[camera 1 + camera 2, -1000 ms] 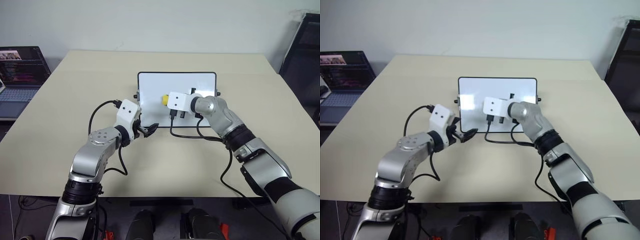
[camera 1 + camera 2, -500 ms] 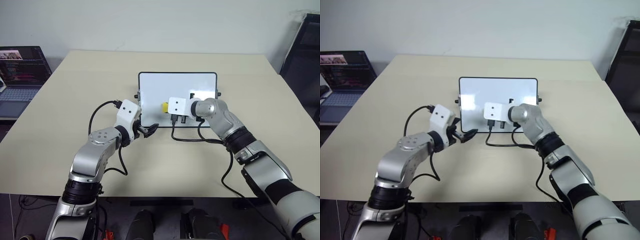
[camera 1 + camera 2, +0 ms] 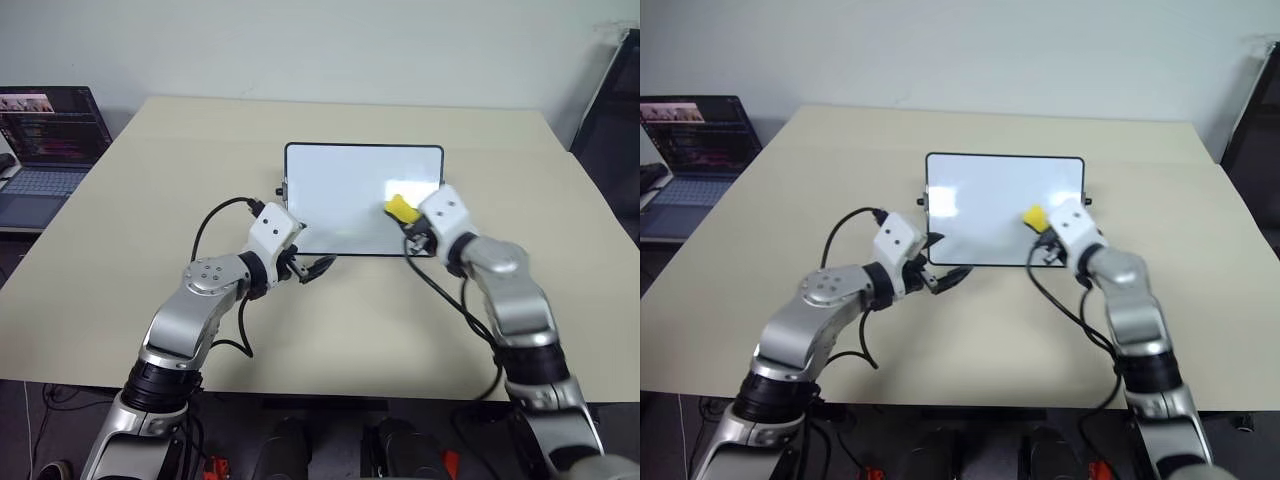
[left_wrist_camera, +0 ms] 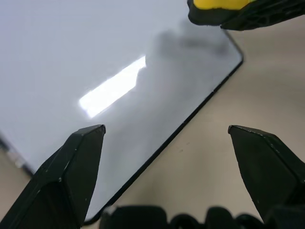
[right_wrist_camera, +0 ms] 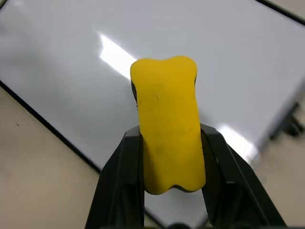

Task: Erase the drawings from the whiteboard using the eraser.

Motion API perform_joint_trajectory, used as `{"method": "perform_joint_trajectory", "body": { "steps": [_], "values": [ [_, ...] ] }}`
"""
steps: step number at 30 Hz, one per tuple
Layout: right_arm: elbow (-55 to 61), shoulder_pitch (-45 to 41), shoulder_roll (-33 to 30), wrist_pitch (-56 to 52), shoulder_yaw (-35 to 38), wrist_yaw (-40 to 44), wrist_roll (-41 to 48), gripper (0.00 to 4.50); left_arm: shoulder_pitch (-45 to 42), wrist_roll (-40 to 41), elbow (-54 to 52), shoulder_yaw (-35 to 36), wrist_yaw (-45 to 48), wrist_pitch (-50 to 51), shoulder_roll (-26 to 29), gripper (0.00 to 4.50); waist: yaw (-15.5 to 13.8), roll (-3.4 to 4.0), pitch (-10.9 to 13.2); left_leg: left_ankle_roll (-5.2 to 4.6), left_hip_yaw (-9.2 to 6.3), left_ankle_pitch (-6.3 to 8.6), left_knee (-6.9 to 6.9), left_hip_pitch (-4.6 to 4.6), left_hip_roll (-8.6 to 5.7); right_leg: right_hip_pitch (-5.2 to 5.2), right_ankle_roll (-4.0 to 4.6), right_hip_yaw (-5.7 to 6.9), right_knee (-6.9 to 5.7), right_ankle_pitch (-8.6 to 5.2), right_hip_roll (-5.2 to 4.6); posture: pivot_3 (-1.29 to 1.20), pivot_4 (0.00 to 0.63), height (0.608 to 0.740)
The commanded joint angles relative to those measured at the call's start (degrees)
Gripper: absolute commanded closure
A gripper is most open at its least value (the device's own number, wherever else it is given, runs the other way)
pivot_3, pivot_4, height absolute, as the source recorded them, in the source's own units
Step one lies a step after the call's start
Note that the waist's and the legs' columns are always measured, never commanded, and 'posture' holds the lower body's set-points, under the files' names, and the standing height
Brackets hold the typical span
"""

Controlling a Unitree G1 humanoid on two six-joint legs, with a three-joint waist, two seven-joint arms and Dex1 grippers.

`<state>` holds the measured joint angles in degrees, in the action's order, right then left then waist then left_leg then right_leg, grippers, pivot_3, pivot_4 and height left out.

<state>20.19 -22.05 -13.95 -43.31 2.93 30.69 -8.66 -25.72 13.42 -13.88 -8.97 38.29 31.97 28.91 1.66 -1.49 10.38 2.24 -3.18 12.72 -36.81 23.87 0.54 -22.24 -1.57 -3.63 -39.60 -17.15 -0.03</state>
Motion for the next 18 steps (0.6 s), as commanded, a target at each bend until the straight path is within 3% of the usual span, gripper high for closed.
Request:
{"method": "perform_joint_trajectory", "body": {
  "steps": [1, 8, 13, 18],
  "values": [
    [10.02, 5.06, 1.08, -6.06, 2.94, -3.88, 1.31, 3.36, -3.13, 0.31, 0.91, -1.95, 4.29, -4.90, -0.92, 0.00, 0.25, 0.01, 0.01, 0.00, 0.07, 0.00, 0.00, -0.02, 0.02, -0.01, 0.00, -0.03, -0.04, 0.00, 0.03, 0.00, 0.150, 0.740],
    [12.61, 13.04, -0.07, -10.66, 2.32, -9.90, 0.43, 3.36, -9.24, -0.60, 12.82, -6.83, 13.98, -15.33, -4.86, 0.00, 0.35, 0.03, 0.00, -0.02, 0.30, -0.01, -0.07, -0.10, 0.00, 0.00, -0.03, -0.04, -0.07, -0.01, 0.32, 0.00, 0.150, 0.740],
    [7.49, 12.07, 0.95, -10.56, 6.25, -14.94, 1.48, 3.36, -13.82, -2.79, 23.47, -9.49, 20.11, -24.53, -7.90, 0.00, 0.29, 0.03, 0.00, -0.02, 0.37, -0.01, -0.08, -0.08, 0.04, 0.00, -0.03, -0.04, -0.04, -0.01, 0.45, 0.00, 0.150, 0.740],
    [3.96, 10.49, 1.85, -10.44, 10.49, -17.60, 3.86, 3.36, -15.35, -4.87, 27.55, -11.07, 23.35, -30.22, -9.78, 0.00, 0.32, 0.03, 0.00, -0.03, 0.39, 0.00, -0.04, -0.05, 0.04, -0.02, -0.03, -0.08, -0.03, -0.01, 0.45, 0.00, 0.150, 0.740]
  ]
}}
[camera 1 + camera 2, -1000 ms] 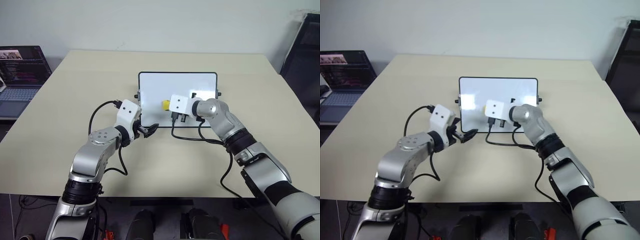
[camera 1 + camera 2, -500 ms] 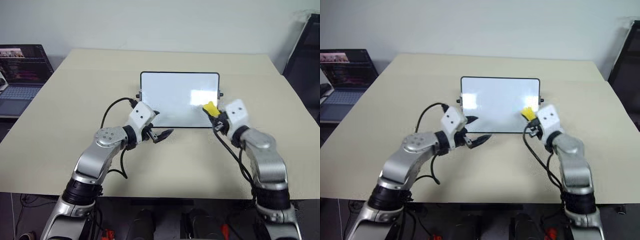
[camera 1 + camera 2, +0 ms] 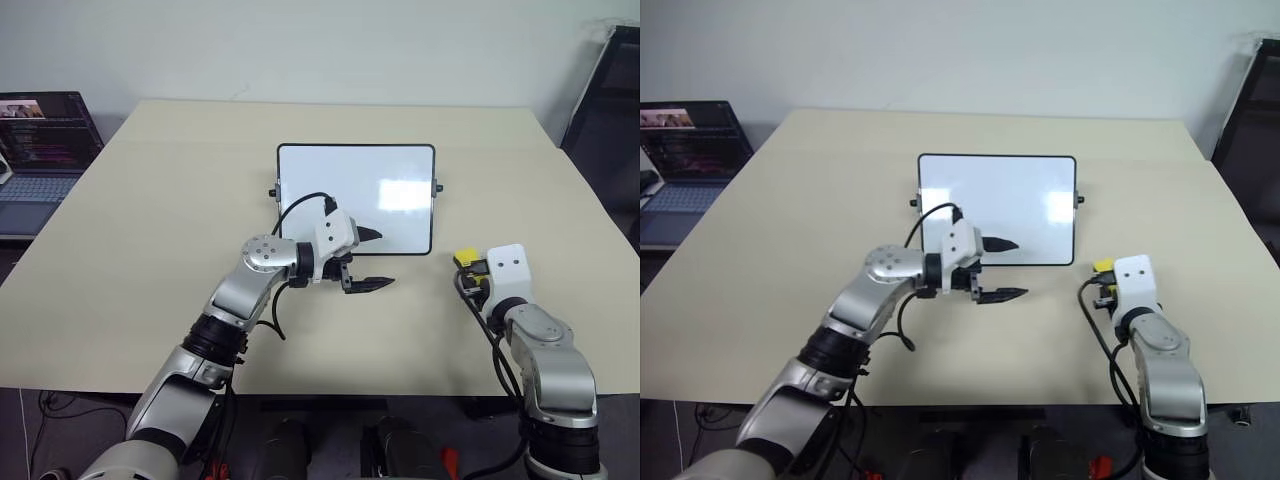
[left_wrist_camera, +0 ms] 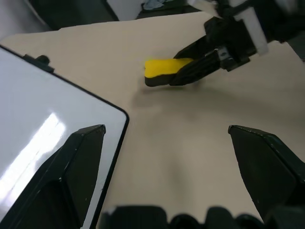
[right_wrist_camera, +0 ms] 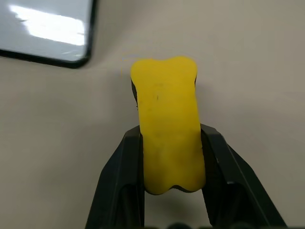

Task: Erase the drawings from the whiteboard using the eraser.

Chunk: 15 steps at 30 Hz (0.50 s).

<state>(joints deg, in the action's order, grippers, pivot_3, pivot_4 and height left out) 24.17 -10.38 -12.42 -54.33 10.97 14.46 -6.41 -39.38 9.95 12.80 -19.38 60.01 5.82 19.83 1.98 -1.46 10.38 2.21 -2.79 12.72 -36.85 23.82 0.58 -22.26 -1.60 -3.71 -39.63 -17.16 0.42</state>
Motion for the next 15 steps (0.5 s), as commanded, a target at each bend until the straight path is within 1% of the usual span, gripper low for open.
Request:
{"method": "perform_joint_trajectory", "body": {
  "steps": [1, 4, 10, 12, 13, 14, 15],
  "values": [
    [-0.46, -1.32, 0.40, 0.54, 2.97, -1.70, 2.19, 3.36, -1.81, -2.10, 1.49, -1.09, 1.97, -5.42, -0.88, 0.00, 0.00, 0.00, 0.00, 0.00, 0.00, 0.00, 0.00, 0.00, 0.01, 0.00, 0.00, 0.00, 0.00, 0.00, 0.00, 0.00, 0.150, 0.740],
    [-2.06, -2.29, 0.65, 1.02, 4.16, -2.83, 3.59, 3.36, -2.25, -3.59, 3.22, -1.72, 2.62, -8.02, -1.75, 0.00, 0.02, 0.00, 0.00, 0.00, 0.00, 0.00, 0.01, 0.00, 0.00, 0.00, 0.00, 0.00, 0.00, 0.00, 0.00, 0.00, 0.150, 0.740],
    [-4.46, -4.04, 0.83, 1.79, 4.52, -4.31, 5.66, 3.36, -2.90, -4.62, 4.68, -1.48, 3.10, -9.28, -3.43, 0.00, 0.02, 0.00, 0.00, -0.01, 0.01, 0.00, 0.00, 0.00, 0.00, 0.00, 0.00, -0.02, 0.00, 0.00, 0.02, 0.00, 0.150, 0.740],
    [-4.62, -4.68, 1.02, 1.71, 4.55, -4.82, 6.35, 2.64, -2.97, -4.80, 4.83, -1.32, 3.20, -9.40, -3.70, 0.00, 0.02, 0.00, 0.00, -0.01, 0.00, 0.00, 0.01, 0.00, 0.01, 0.00, 0.00, -0.02, 0.00, 0.00, 0.03, 0.00, 0.150, 0.740],
    [-4.72, -4.96, 0.99, 1.61, 4.45, -4.99, 6.72, 2.42, -2.98, -4.88, 4.86, -1.26, 3.19, -9.43, -3.82, 0.00, 0.02, 0.00, 0.00, -0.01, 0.00, 0.00, 0.00, 0.00, 0.01, 0.00, 0.00, -0.02, -0.01, 0.00, 0.03, 0.00, 0.150, 0.740],
    [-4.81, -5.16, 1.04, 1.49, 4.41, -5.16, 7.04, 2.04, -2.97, -4.94, 4.85, -1.20, 3.19, -9.44, -3.90, 0.00, 0.02, 0.00, 0.00, -0.01, 0.00, 0.00, 0.00, 0.00, 0.01, 0.00, -0.01, -0.03, -0.01, 0.00, 0.03, 0.00, 0.150, 0.740],
    [-4.96, -5.29, 1.02, 1.46, 4.35, -5.26, 7.28, 1.77, -2.94, -5.00, 4.82, -1.14, 3.16, -9.44, -3.97, 0.00, 0.02, 0.00, 0.00, -0.01, -0.01, 0.00, 0.00, 0.00, 0.00, 0.00, -0.01, -0.03, -0.01, 0.00, 0.03, 0.00, 0.150, 0.740]
  ]
}}
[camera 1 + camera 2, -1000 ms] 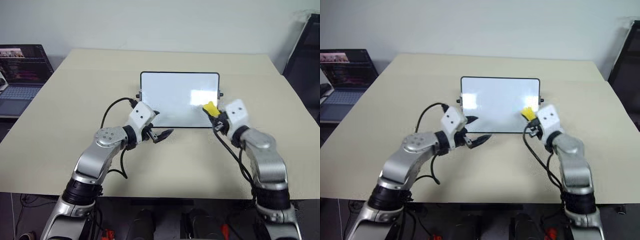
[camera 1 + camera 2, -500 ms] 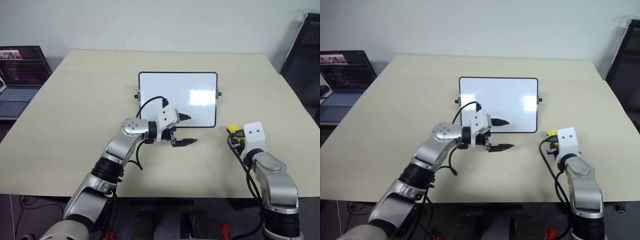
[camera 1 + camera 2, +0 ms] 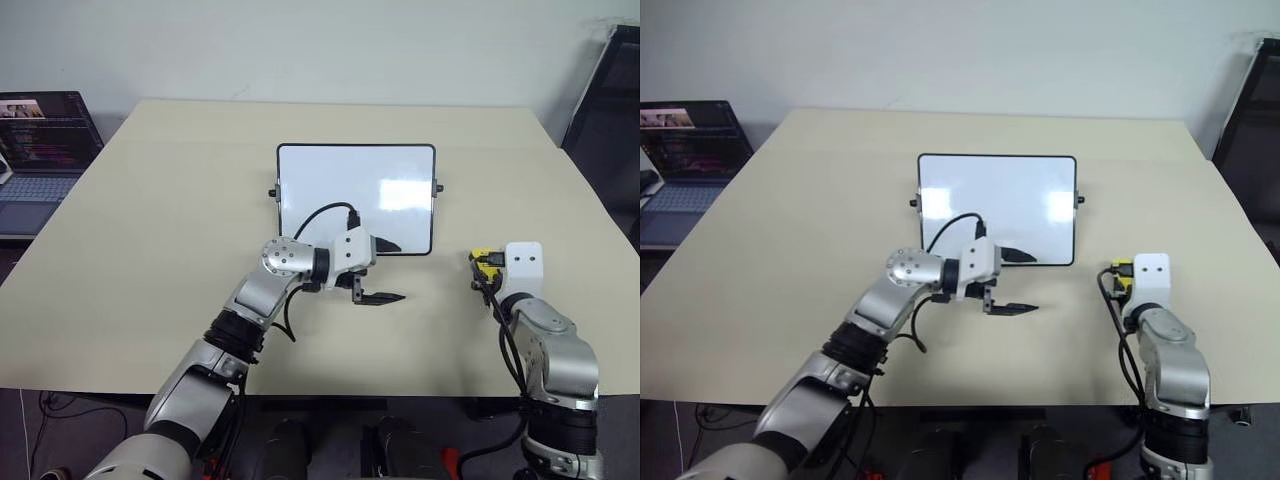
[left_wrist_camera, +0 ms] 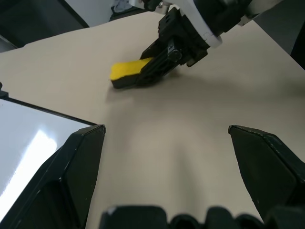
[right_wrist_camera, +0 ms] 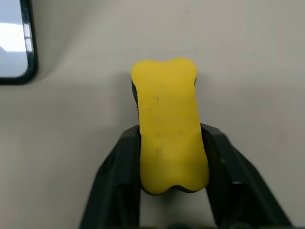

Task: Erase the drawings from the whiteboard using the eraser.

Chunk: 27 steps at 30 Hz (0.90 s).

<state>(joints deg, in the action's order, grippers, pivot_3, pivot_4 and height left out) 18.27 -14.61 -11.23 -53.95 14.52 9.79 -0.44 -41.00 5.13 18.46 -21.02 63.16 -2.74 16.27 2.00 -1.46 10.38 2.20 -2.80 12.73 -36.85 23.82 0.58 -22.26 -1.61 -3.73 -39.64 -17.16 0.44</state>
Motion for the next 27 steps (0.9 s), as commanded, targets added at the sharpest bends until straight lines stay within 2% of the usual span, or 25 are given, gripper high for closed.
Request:
{"method": "perform_joint_trajectory", "body": {
  "steps": [1, 5, 9, 12, 17, 21, 27],
  "values": [
    [0.80, -1.18, -0.12, 1.09, 0.80, -0.77, 1.53, 1.40, -1.28, -0.20, -0.88, 0.55, 0.00, -0.88, -0.45, 0.00, 0.00, 0.00, 0.00, 0.00, -0.01, 0.00, 0.00, 0.00, 0.00, 0.00, 0.00, 0.00, 0.00, 0.00, 0.00, 0.00, 0.150, 0.740],
    [-0.13, -2.00, 0.43, 1.48, 1.83, -2.16, 2.86, 0.03, -1.17, -0.25, -1.03, 0.72, -0.39, -0.83, -0.69, 0.00, -0.01, 0.00, 0.00, 0.00, -0.03, 0.00, 0.00, 0.00, 0.01, 0.00, 0.00, 0.00, 0.00, 0.00, 0.00, 0.00, 0.150, 0.740],
    [0.95, -2.32, 0.16, 3.35, 1.88, -2.67, 3.93, 0.01, -0.27, 0.30, -2.16, 1.70, -1.74, 0.23, -0.74, 0.00, -0.01, 0.00, 0.00, 0.00, -0.03, 0.00, -0.01, 0.00, 0.00, 0.00, 0.00, 0.00, -0.01, 0.00, 0.00, 0.00, 0.150, 0.740],
    [6.57, -1.05, -0.18, 5.24, 0.81, 0.16, 6.96, 0.01, 1.91, 0.96, -4.72, 4.33, -5.33, 3.02, 0.13, 0.00, 0.10, 0.03, 0.01, 0.00, -0.06, 0.00, 0.01, 0.00, 0.03, -0.02, 0.00, -0.01, -0.02, 0.00, 0.01, 0.00, 0.150, 0.740],
    [18.66, 6.45, -2.23, 9.83, -3.20, 3.49, 8.32, 0.01, 12.46, 3.80, -17.66, 13.46, -16.85, 15.17, 1.94, 0.00, 0.62, 0.06, -0.01, -0.01, -0.14, 0.01, 0.04, 0.02, 0.11, -0.03, -0.01, -0.07, 0.04, -0.02, 0.01, 0.00, 0.150, 0.740],
    [19.74, 13.77, -3.20, 21.36, -7.71, 2.40, 3.82, 0.01, 24.32, 4.82, -31.13, 19.61, -26.78, 23.32, 1.10, 0.00, 0.63, 0.05, -0.01, -0.01, -0.18, 0.01, -0.01, 0.01, 0.08, 0.04, -0.02, -0.16, 0.08, -0.02, -0.10, 0.00, 0.150, 0.740],
    [12.82, 23.45, 2.88, 39.80, -8.16, 0.27, 4.36, 0.01, 37.68, 2.33, -41.34, 26.31, -40.77, 27.43, -2.62, 0.00, 0.10, 0.03, -0.03, 0.00, -0.23, 0.01, -0.01, -0.08, 0.10, 0.15, -0.08, -0.12, 0.10, -0.05, -0.31, 0.00, 0.150, 0.740]
  ]
}}
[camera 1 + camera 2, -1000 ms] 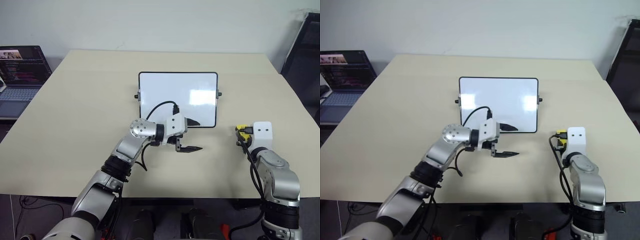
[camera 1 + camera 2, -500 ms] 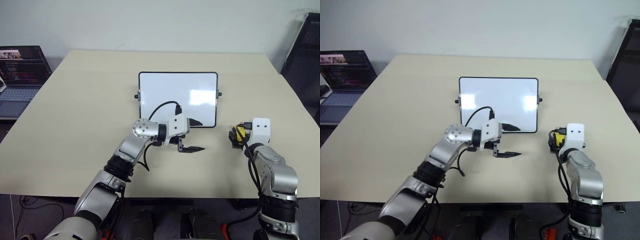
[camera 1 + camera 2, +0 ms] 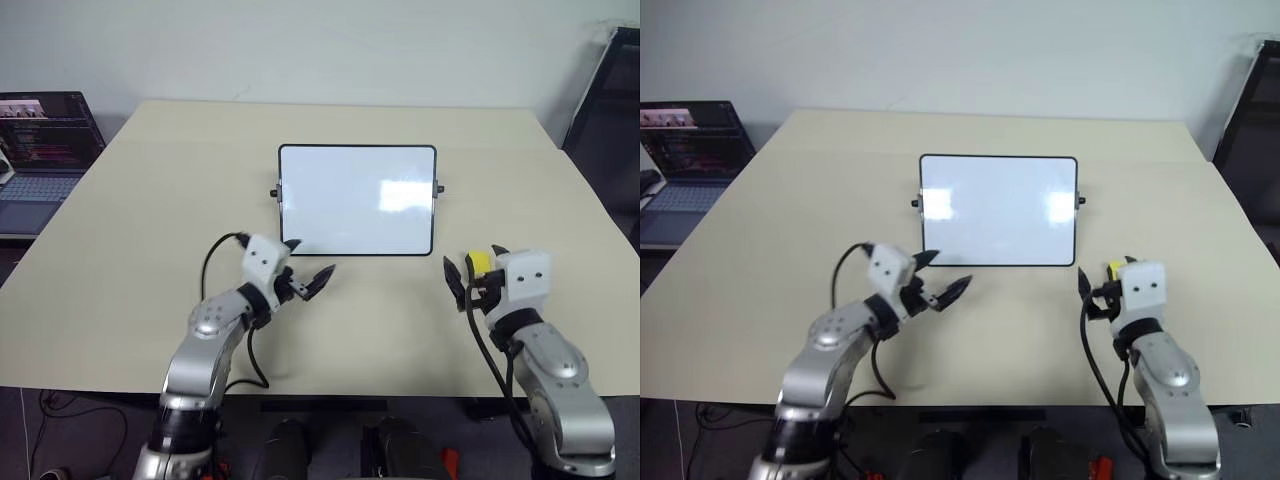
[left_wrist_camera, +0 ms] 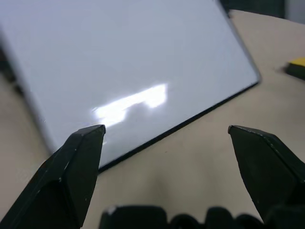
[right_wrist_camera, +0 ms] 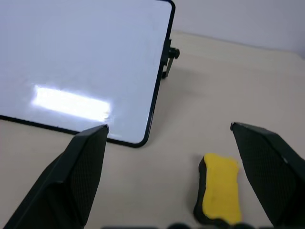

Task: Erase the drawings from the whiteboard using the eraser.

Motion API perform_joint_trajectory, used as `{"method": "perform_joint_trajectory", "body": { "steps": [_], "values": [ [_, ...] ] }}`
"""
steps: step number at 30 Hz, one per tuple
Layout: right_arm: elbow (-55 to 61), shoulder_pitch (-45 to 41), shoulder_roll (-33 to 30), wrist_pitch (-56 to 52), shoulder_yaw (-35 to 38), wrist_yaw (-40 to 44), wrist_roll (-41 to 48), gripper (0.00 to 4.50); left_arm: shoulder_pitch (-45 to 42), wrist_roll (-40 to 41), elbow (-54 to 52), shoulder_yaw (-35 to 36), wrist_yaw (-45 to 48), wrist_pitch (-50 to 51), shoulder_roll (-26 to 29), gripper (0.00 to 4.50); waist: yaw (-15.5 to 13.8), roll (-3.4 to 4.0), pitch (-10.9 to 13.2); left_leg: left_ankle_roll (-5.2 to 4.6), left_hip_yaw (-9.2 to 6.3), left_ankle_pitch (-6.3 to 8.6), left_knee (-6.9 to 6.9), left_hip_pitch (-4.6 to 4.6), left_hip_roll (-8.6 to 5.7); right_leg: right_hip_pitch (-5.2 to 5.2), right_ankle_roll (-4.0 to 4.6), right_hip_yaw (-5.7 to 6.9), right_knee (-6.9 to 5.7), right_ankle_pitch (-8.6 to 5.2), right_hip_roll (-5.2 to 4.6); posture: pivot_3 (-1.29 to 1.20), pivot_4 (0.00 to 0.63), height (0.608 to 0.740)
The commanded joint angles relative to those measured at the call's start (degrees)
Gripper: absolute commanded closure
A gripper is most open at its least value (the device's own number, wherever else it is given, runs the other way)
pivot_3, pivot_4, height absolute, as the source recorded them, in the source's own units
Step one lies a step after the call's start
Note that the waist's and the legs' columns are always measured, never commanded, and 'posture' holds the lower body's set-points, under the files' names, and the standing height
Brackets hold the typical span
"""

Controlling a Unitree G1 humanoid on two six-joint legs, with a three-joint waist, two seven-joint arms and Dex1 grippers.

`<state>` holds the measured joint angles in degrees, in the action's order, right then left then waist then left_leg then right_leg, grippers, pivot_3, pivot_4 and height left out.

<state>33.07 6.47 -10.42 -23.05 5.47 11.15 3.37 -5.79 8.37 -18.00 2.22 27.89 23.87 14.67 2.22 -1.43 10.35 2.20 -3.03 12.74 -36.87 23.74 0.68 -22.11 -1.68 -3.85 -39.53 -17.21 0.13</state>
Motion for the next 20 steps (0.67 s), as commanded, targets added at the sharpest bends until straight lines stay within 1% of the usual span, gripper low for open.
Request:
{"method": "perform_joint_trajectory", "body": {
  "steps": [1, 3, 5, 7, 9, 12, 16, 20],
  "values": [
    [-3.35, 3.66, 3.23, 11.83, 1.72, -1.67, 1.00, 0.01, 3.90, -1.57, -5.36, 4.08, -7.84, 0.74, -1.72, 0.00, -0.26, 0.00, 0.00, 0.00, 0.00, 0.00, 0.00, -0.01, 0.00, 0.00, -0.19, 0.00, 0.00, -0.11, 0.00, 0.00, 0.150, 0.740],
    [-5.75, 5.12, 4.10, 16.56, 3.37, -1.96, 1.67, 0.01, 5.63, -2.63, -6.27, 4.56, -11.30, 0.58, -2.94, 0.00, -0.37, 0.00, 0.00, 0.00, 0.02, 0.00, -0.03, -0.02, 0.00, 0.02, -0.20, -0.02, 0.01, -0.11, 0.00, 0.00, 0.150, 0.740],
    [-7.69, 7.08, 5.45, 20.16, 4.40, -1.47, 3.57, 0.01, 7.84, -3.30, -6.93, 6.98, -14.94, -0.99, -4.16, 0.00, -0.48, -0.02, -0.01, 0.00, 0.06, -0.01, -0.08, -0.02, -0.03, 0.03, -0.21, -0.04, 0.02, -0.11, 0.00, 0.00, 0.150, 0.740],
    [-10.54, 6.75, 4.95, 23.21, 6.34, -1.14, 4.50, 0.01, 8.66, -4.08, -7.99, 7.16, -18.02, -1.21, -5.84, 0.00, -0.48, -0.05, -0.03, -0.01, 0.07, -0.01, -0.08, -0.09, 0.00, 0.13, -0.23, -0.05, 0.09, -0.11, -0.02, 0.00, 0.150, 0.740],
    [-12.64, 5.85, 4.08, 24.91, 6.80, -0.74, 4.29, 0.01, 8.72, -4.47, -8.59, 6.72, -19.27, -1.24, -6.49, 0.00, -0.50, -0.05, -0.03, -0.01, 0.07, -0.01, -0.08, -0.14, -0.01, 0.19, -0.23, -0.05, 0.10, -0.11, -0.02, 0.00, 0.150, 0.740],
    [-12.81, 5.71, 3.75, 25.44, 6.25, -0.57, 4.54, 0.01, 9.01, -4.38, -8.95, 6.38, -19.79, -0.90, -6.32, 0.00, -0.48, -0.05, -0.03, 0.00, 0.11, -0.01, 0.00, -0.38, 0.01, 0.39, -0.20, -0.07, 0.10, -0.14, 0.01, 0.00, 0.150, 0.740],
    [-10.17, 8.15, 3.39, 24.32, 5.10, -0.64, 3.91, 0.01, 11.63, -4.41, -9.26, 4.90, -18.59, -1.26, -5.22, 0.00, -0.48, -0.02, -0.05, 0.00, 0.12, -0.01, 0.06, -0.41, 0.02, 0.40, -0.16, -0.09, 0.12, -0.17, 0.03, 0.00, 0.150, 0.740],
    [-7.61, 9.26, 1.34, 21.64, 4.90, 0.17, 4.06, 0.01, 12.15, -4.20, -9.68, 3.29, -18.95, -0.57, -5.77, 0.00, -0.49, -0.03, -0.04, 0.01, 0.13, 0.00, 0.12, -0.39, 0.01, 0.42, -0.17, -0.10, 0.27, -0.16, -0.01, 0.00, 0.150, 0.740]
  ]
}}
